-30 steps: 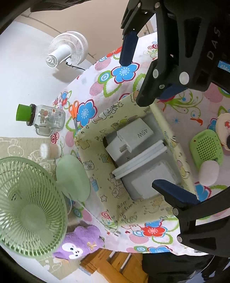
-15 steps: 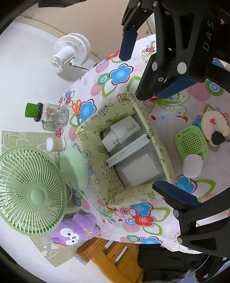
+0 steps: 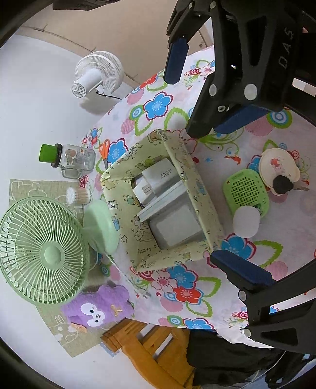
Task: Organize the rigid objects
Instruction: 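Withdraw both open tools up and away from the fabric box, then move both open tools down toward the black key and cream lid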
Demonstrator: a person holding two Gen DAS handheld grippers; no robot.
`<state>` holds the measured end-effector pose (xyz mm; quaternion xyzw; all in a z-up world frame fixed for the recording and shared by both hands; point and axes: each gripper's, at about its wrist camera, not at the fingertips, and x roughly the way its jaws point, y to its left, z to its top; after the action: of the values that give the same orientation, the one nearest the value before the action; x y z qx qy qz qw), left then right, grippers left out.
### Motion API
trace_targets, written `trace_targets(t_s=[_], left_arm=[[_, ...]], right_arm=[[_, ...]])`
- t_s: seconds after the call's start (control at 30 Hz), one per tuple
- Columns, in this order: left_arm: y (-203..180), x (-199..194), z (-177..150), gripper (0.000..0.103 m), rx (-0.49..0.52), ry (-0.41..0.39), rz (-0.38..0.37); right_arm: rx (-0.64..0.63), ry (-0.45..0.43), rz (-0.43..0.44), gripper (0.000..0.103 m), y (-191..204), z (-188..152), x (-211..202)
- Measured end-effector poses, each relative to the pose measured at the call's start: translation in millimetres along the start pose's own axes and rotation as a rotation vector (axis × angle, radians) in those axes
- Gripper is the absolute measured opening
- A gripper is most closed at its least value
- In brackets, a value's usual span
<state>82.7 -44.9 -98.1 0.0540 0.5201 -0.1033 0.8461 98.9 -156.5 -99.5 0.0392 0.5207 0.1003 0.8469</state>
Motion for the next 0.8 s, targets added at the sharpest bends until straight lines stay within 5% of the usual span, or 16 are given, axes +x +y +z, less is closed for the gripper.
trace_targets(t_s=[0.8], left_arm=[[27.8,20.6,-56.7,0.098,-0.033,0.058,-0.034]], right_arm=[[-0.003,0.023,-0.022,0.086,26.3,-49.4,20.3]])
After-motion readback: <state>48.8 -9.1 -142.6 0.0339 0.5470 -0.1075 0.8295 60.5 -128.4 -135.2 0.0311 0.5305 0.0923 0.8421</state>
